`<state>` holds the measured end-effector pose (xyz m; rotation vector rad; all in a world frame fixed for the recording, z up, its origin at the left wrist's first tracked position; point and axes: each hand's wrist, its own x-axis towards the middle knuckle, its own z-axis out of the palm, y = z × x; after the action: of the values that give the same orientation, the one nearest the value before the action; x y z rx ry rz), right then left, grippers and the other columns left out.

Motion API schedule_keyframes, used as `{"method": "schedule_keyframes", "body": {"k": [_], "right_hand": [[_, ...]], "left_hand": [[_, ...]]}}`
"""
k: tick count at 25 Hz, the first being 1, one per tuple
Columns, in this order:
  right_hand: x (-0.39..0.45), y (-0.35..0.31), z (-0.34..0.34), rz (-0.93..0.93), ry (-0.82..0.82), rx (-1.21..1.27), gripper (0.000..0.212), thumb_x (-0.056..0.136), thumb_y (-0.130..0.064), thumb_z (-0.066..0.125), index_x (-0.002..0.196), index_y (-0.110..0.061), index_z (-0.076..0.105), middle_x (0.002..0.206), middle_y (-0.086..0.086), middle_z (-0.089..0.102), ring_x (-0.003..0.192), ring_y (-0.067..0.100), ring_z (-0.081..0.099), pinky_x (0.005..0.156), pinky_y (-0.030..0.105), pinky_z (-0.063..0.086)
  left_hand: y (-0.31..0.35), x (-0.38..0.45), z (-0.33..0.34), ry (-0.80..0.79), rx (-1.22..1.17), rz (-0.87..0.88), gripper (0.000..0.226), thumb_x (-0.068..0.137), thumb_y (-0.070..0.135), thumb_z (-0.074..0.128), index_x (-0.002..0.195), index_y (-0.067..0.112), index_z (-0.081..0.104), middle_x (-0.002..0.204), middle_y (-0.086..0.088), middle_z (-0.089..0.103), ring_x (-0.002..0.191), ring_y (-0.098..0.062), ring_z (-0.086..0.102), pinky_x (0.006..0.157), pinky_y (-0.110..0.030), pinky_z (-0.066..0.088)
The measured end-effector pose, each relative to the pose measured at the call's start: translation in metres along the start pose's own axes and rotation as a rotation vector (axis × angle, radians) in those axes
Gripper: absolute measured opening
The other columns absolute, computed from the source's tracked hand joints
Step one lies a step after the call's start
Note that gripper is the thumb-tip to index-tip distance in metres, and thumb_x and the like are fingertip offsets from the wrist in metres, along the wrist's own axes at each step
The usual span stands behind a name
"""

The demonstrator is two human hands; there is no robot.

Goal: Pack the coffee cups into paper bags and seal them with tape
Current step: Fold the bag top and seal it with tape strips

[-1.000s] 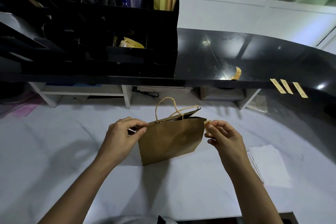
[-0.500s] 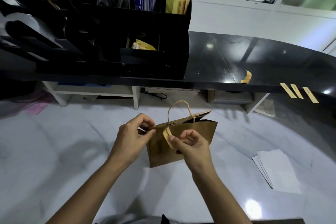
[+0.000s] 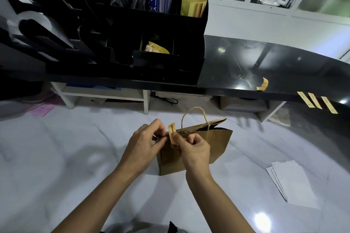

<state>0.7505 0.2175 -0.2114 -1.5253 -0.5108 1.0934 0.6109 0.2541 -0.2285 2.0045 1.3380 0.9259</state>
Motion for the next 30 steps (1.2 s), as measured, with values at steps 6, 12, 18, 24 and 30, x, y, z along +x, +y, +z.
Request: {"method": "schedule_keyframes", "body": {"k": [6,12,18,24,30], "right_hand": [[0.001,0.001,0.002,-0.002,-0.031,0.006,0.047,0.081,-0.006,0.082,0.069,-0.016,0.038,0.068,0.013,0.072,0.065,0.017,0.069,0.067,0.031,0.055],[0.002,-0.001,0.002,-0.043,-0.040,-0.019,0.049,0.081,-0.007,0.083,0.070,-0.016,0.036,0.068,0.012,0.074,0.062,0.016,0.069,0.060,0.021,0.053],[0.003,0.004,-0.002,-0.082,-0.060,-0.073,0.045,0.082,-0.010,0.083,0.070,-0.013,0.040,0.072,0.011,0.076,0.067,0.020,0.073,0.066,0.027,0.056],[0.005,0.008,-0.005,-0.122,-0.090,-0.080,0.038,0.081,-0.010,0.084,0.073,-0.007,0.047,0.073,0.013,0.076,0.071,0.024,0.075,0.070,0.035,0.061],[0.006,0.014,-0.008,-0.147,-0.096,-0.130,0.041,0.081,-0.015,0.085,0.070,-0.011,0.046,0.074,0.011,0.075,0.070,0.026,0.075,0.069,0.047,0.062]], "left_hand": [[-0.001,-0.001,0.000,-0.054,0.064,0.083,0.032,0.094,0.019,0.066,0.115,0.043,0.059,0.104,0.021,0.063,0.101,-0.004,0.054,0.078,-0.025,0.054],[0.000,0.001,0.000,-0.090,0.108,0.072,0.031,0.097,0.019,0.061,0.124,0.034,0.064,0.107,0.018,0.058,0.102,-0.004,0.048,0.083,-0.025,0.050],[0.000,0.004,0.002,-0.130,0.141,0.038,0.026,0.101,0.023,0.055,0.123,0.032,0.065,0.102,0.018,0.050,0.103,-0.003,0.044,0.084,-0.025,0.048],[0.002,0.004,-0.001,-0.124,0.161,0.057,0.026,0.100,0.024,0.057,0.122,0.030,0.069,0.114,0.021,0.050,0.107,-0.002,0.042,0.082,-0.011,0.037],[0.007,0.003,-0.004,-0.140,0.183,0.055,0.028,0.100,0.023,0.057,0.124,0.032,0.067,0.111,0.024,0.061,0.108,-0.001,0.041,0.084,-0.010,0.035]]}}
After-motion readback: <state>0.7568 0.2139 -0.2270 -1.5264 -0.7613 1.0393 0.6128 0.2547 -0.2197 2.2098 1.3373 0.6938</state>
